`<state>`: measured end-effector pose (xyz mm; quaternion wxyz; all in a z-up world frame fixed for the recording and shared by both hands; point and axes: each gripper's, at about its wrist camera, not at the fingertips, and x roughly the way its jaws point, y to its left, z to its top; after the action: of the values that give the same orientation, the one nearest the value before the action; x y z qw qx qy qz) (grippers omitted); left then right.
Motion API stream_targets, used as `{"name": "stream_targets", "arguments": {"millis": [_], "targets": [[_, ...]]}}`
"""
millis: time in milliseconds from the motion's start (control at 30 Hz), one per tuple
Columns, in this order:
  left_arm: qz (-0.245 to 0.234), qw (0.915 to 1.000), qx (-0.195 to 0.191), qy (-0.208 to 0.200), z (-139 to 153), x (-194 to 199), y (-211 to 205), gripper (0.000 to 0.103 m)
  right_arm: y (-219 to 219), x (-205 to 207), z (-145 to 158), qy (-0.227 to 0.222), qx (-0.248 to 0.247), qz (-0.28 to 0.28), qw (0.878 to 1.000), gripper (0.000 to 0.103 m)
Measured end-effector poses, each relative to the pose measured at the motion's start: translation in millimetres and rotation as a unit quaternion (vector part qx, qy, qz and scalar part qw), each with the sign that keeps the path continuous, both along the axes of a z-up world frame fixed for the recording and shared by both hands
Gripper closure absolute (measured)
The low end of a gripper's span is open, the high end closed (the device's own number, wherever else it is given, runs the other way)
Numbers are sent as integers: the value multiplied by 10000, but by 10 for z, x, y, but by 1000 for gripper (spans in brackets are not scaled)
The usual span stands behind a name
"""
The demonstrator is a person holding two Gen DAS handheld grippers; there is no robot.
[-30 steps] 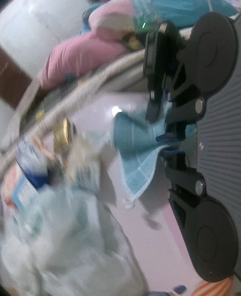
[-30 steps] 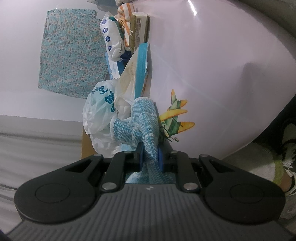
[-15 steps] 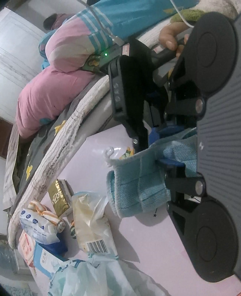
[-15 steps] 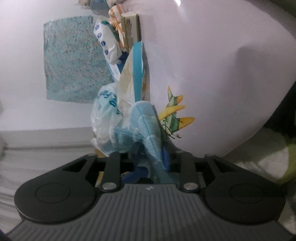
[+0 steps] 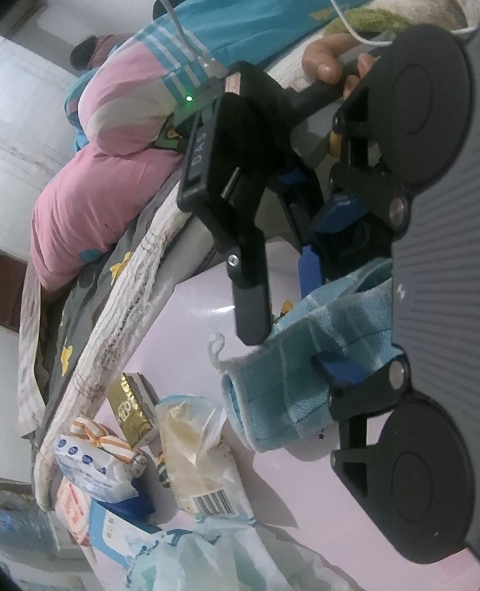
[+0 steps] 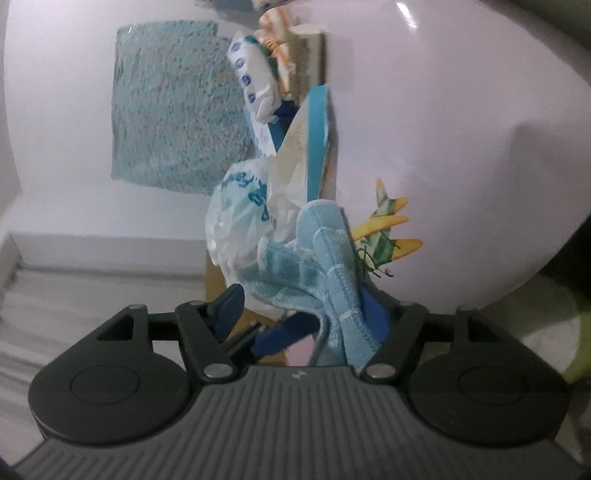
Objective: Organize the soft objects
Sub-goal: 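Close the left tool on the blue towel beside the right tool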
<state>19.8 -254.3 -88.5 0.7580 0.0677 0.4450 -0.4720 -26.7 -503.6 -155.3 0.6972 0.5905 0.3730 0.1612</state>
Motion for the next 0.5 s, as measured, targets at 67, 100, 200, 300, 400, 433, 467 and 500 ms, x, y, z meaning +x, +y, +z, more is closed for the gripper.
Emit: {"name": "stream_targets", "arguments": {"millis": [67, 100, 200, 300, 400, 433, 467, 500], "targets": [[-34, 10000, 3, -35, 1, -13, -7, 26, 40, 33, 59, -15, -260, 106, 9996, 34], [-38, 10000, 1, -43, 1, -17, -8, 26, 64, 54, 85, -27, -386, 170, 9991, 35], [-54, 10000, -43, -37, -6, -19, 2, 24, 127, 99, 137, 17, -761, 310, 9966, 44], [-64, 9999, -68, -45, -11, -23, 19, 21, 163, 132, 124, 93, -888, 360, 9953, 57], [-22, 10000, -68, -36, -14, -17, 52, 21, 157, 130, 90, 127, -867, 303, 9957, 67], [2, 10000, -77, -26, -12, -15, 67, 21, 156, 120, 74, 138, -844, 286, 9959, 71], [29, 10000, -92, -18, -10, -9, 87, 20, 149, 113, 59, 159, -822, 268, 9961, 73], [63, 9999, -102, -13, -8, -3, 107, 20, 143, 105, 44, 183, -818, 252, 9962, 78]]}}
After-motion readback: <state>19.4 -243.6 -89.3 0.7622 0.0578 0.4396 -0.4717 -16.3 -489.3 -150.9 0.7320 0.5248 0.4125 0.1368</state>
